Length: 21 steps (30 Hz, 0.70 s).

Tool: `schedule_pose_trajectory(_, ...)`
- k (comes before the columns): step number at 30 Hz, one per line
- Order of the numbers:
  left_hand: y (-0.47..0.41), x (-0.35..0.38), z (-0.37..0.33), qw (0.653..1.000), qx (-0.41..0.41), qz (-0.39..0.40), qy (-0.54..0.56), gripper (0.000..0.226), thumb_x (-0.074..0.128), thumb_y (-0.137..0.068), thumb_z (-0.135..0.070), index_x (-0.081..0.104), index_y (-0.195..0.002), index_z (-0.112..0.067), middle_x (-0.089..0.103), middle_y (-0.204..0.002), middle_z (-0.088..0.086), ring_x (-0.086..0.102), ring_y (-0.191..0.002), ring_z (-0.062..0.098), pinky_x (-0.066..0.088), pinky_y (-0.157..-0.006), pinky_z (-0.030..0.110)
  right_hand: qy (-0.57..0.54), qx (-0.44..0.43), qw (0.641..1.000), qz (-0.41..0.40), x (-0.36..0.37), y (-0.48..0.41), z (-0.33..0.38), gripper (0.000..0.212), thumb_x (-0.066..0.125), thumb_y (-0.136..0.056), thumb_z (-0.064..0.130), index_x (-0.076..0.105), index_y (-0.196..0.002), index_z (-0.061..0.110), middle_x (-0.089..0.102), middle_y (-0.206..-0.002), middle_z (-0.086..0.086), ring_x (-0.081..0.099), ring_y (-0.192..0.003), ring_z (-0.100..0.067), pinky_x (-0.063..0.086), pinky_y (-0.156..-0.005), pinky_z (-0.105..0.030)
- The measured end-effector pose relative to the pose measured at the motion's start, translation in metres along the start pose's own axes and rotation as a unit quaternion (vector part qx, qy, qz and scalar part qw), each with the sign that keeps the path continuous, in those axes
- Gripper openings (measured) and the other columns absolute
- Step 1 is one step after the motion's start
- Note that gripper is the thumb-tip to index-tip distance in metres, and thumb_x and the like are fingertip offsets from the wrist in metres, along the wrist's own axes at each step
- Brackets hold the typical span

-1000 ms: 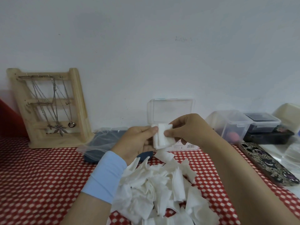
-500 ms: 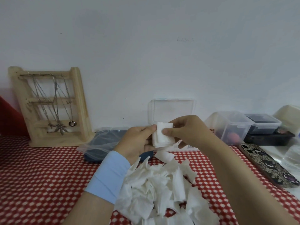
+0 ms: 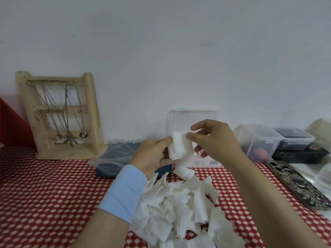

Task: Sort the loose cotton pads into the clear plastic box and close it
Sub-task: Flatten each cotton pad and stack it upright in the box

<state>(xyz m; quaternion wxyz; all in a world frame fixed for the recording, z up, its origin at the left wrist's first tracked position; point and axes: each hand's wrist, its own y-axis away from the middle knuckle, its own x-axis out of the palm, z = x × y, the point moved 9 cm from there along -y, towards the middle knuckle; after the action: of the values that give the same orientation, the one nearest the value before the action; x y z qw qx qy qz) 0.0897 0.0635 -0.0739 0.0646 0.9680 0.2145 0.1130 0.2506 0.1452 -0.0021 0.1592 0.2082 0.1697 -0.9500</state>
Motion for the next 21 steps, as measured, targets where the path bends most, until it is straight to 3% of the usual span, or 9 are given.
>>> schedule_pose_trajectory(3, 0.001, 0.001, -0.005, 0.999, 0.018, 0.001, -0.034, 0.025, 0.059, -0.101, -0.024, 0.071, -0.105, -0.003, 0.078, -0.096, 0.013, 0.077, -0.086, 0.024, 0.063, -0.071, 0.032, 0.105, -0.055, 0.993, 0.005, 0.015, 0.004, 0.009, 0.007, 0.079, -0.084, 0.028, 0.075, -0.079, 0.027, 0.071, -0.071, 0.01, 0.065, -0.062, -0.006, 0.054, -0.058, -0.025)
schedule_pose_trajectory(6, 0.002, 0.001, -0.008, 0.998, 0.031, 0.013, -0.055, 0.027, 0.059, -0.101, -0.026, 0.073, -0.105, -0.003, 0.078, -0.096, 0.012, 0.077, -0.089, 0.025, 0.063, -0.077, 0.036, 0.149, -0.046, 0.988, 0.007, 0.022, 0.007, 0.009, 0.033, 0.068, -0.086, 0.045, 0.075, -0.069, 0.017, 0.07, -0.064, 0.001, 0.062, -0.056, -0.015, 0.059, -0.062, -0.039)
schedule_pose_trajectory(9, 0.004, 0.004, -0.007, 0.998, 0.019, 0.038, -0.051, 0.027, 0.059, -0.101, -0.024, 0.072, -0.107, -0.001, 0.077, -0.101, 0.015, 0.076, -0.092, 0.026, 0.063, -0.078, 0.036, 0.16, -0.015, 0.987, 0.014, 0.024, 0.011, 0.007, 0.051, 0.07, -0.073, 0.067, 0.078, -0.075, 0.017, 0.075, -0.074, -0.001, 0.07, -0.069, -0.017, 0.06, -0.068, -0.037)
schedule_pose_trajectory(12, 0.006, 0.004, -0.007, 0.998, 0.012, 0.037, -0.049, 0.021, 0.059, -0.101, -0.02, 0.071, -0.104, -0.003, 0.078, -0.1, 0.015, 0.077, -0.089, 0.025, 0.063, -0.071, 0.032, 0.161, 0.005, 0.986, 0.033, 0.025, 0.008, 0.002, 0.029, 0.076, -0.082, 0.043, 0.076, -0.074, 0.015, 0.073, -0.072, -0.004, 0.069, -0.068, -0.024, 0.057, -0.065, -0.037)
schedule_pose_trajectory(14, 0.005, 0.0, -0.008, 0.999, 0.017, 0.023, -0.045, 0.018, 0.059, -0.101, -0.019, 0.071, -0.098, -0.006, 0.078, -0.098, 0.014, 0.077, -0.086, 0.024, 0.063, -0.067, 0.029, 0.137, 0.018, 0.99, 0.039, 0.02, 0.005, -0.005, 0.031, 0.071, -0.089, 0.032, 0.072, -0.077, 0.003, 0.063, -0.066, -0.01, 0.061, -0.06, -0.029, 0.048, -0.055, -0.035)
schedule_pose_trajectory(18, 0.001, -0.011, -0.008, 0.999, 0.023, -0.019, -0.032, 0.016, 0.06, -0.101, -0.019, 0.071, -0.095, -0.009, 0.077, -0.1, 0.013, 0.076, -0.088, 0.024, 0.062, -0.066, 0.028, 0.083, 0.009, 0.996, -0.03, -0.012, 0.004, 0.002, 0.021, 0.068, -0.095, 0.032, 0.072, -0.079, 0.019, 0.069, -0.071, -0.001, 0.058, -0.054, -0.006, 0.045, -0.054, -0.02)
schedule_pose_trajectory(21, 0.0, -0.012, -0.006, 1.0, 0.015, -0.019, -0.015, 0.019, 0.06, -0.1, -0.019, 0.071, -0.101, -0.003, 0.077, -0.102, 0.015, 0.076, -0.09, 0.026, 0.062, -0.066, 0.029, -0.074, 0.009, 0.995, 0.059, -0.001, 0.009, 0.013, 0.012, 0.074, -0.092, 0.024, 0.077, -0.083, 0.017, 0.072, -0.066, 0.003, 0.058, -0.047, -0.003, 0.042, -0.049, -0.02)
